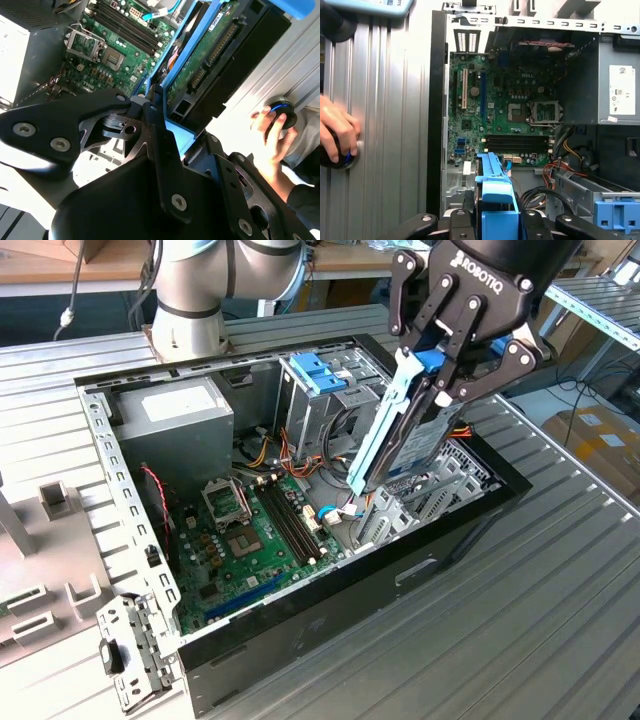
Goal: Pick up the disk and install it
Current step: 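Pick up the disk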
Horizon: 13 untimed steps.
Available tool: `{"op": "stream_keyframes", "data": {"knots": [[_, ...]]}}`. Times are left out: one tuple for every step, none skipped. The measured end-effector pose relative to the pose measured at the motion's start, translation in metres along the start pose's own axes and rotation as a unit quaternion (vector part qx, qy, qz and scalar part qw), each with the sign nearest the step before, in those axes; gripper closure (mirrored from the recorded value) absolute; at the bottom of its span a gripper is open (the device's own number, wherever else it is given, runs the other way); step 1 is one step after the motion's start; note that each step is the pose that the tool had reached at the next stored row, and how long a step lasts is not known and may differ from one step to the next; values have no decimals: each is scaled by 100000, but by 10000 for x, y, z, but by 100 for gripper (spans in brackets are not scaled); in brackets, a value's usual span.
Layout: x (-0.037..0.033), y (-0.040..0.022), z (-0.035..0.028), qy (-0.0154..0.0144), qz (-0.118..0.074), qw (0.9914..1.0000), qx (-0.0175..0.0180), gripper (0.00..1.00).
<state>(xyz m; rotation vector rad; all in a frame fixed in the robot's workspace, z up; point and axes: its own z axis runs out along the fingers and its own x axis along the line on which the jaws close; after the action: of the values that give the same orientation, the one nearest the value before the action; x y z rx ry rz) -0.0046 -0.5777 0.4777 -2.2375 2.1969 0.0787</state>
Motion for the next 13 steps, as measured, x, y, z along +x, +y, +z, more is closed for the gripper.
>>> {"op": "stream_keyframes", "data": {"knots": [[2, -9, 0, -4, 0, 100000, 1, 63], [5, -24, -1, 4, 0, 100000, -2, 63], [8, -35, 0, -1, 5, 100000, 0, 63], [10, -44, 0, -4, 4, 100000, 0, 63], [12, -58, -1, 5, 2, 100000, -1, 63], [15, -70, -1, 1, -1, 100000, -1, 63], [17, -78, 0, -3, 2, 100000, 0, 63], [19, -87, 0, -1, 1, 100000, -1, 63], [21, -101, -1, 4, 2, 100000, -1, 63], [23, -112, -1, 1, 2, 100000, -1, 63], [25, -122, 0, -1, 2, 100000, -1, 63], [27, -133, 0, -1, -1, 100000, 1, 63], [29, -144, -1, 1, -3, 100000, 0, 63]]}}
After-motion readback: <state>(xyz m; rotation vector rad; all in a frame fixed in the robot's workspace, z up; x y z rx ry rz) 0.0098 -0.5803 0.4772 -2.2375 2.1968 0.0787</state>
